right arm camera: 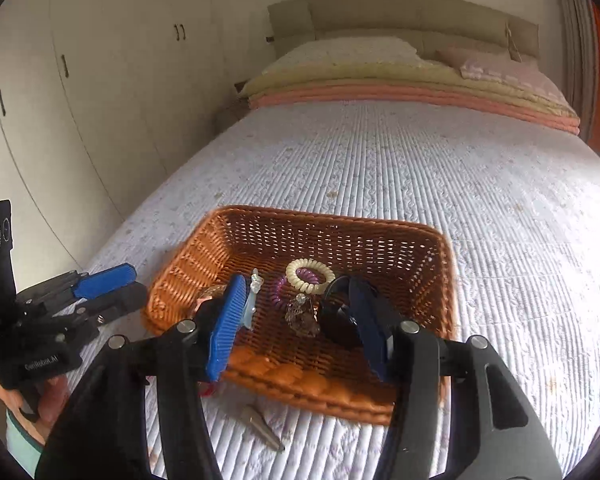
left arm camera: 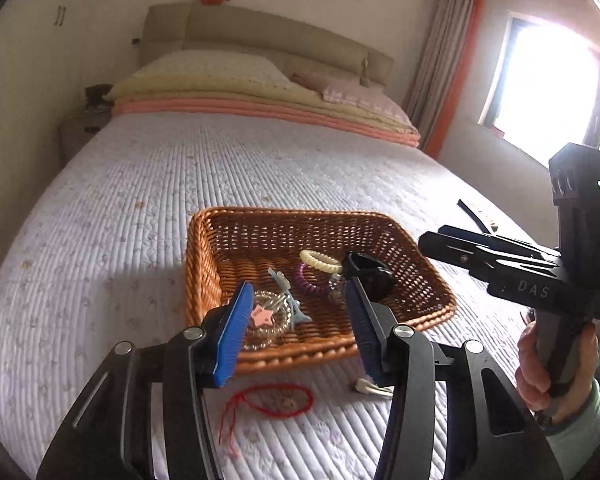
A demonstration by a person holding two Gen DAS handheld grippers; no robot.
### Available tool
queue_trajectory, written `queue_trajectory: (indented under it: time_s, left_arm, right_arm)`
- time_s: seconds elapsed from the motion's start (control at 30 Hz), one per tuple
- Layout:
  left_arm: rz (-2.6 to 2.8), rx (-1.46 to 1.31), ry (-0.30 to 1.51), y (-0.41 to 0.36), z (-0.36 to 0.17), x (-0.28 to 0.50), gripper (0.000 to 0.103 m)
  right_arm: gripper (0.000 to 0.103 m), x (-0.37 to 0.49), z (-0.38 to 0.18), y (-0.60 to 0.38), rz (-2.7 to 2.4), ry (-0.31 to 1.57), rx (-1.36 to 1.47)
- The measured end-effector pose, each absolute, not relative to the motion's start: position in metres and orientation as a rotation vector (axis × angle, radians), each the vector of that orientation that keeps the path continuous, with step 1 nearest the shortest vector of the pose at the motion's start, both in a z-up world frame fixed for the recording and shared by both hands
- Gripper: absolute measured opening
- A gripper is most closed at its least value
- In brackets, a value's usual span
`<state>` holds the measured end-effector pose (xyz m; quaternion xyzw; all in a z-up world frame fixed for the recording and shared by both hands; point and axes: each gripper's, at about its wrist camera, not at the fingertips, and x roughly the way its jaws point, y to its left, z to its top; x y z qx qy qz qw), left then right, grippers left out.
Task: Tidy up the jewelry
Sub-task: 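Open both tools to drop the key and chain into the basket, then grasp the red string bracelet with the left tool while the right tool grasps a small silver charm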
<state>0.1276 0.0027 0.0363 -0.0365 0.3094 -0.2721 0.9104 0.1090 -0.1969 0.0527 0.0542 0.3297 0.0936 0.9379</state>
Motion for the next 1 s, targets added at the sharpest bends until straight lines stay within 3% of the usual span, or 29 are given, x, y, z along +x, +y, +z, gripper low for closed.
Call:
queue_trajectory:
  time_s: [0.23,0.43,1.0]
  left_arm:
    - [-0.545,-0.065,0.582,0.025,0.053,0.078,0.050]
    - [-0.519,-0.059,0.614,0.039,0.034,0.058,0.050]
    - [-0.467,-0.057,0.850,0.031,-0.049,0.115,0.048]
  right_arm:
    - [0.051,0.042,0.069,-0.200,0.190,0.597,0.074]
    - [0.051,0.008,0.055,-0.206,0.177,0.595,0.095]
    - [0.051,0.027,-0.039,-0.232,0.116,0.794,0.155]
